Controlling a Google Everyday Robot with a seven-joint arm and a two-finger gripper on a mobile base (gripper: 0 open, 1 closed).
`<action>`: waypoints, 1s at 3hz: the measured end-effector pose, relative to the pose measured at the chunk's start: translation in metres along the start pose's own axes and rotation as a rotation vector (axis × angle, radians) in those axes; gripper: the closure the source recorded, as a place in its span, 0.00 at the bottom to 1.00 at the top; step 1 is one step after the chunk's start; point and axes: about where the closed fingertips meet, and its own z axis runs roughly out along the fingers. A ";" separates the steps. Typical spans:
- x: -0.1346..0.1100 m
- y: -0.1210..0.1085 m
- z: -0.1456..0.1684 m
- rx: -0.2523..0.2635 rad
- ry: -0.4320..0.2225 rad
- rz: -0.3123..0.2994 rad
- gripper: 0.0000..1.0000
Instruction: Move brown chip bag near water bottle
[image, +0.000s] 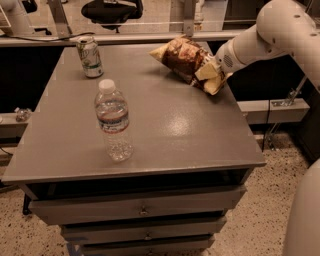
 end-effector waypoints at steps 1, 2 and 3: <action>0.000 0.000 0.000 0.000 0.000 0.000 1.00; -0.001 0.000 -0.001 0.000 0.000 0.000 1.00; -0.001 0.000 -0.001 0.000 0.000 0.000 1.00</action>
Offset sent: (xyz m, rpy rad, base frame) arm -0.1529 0.1299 0.0603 0.1361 -0.0599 0.5304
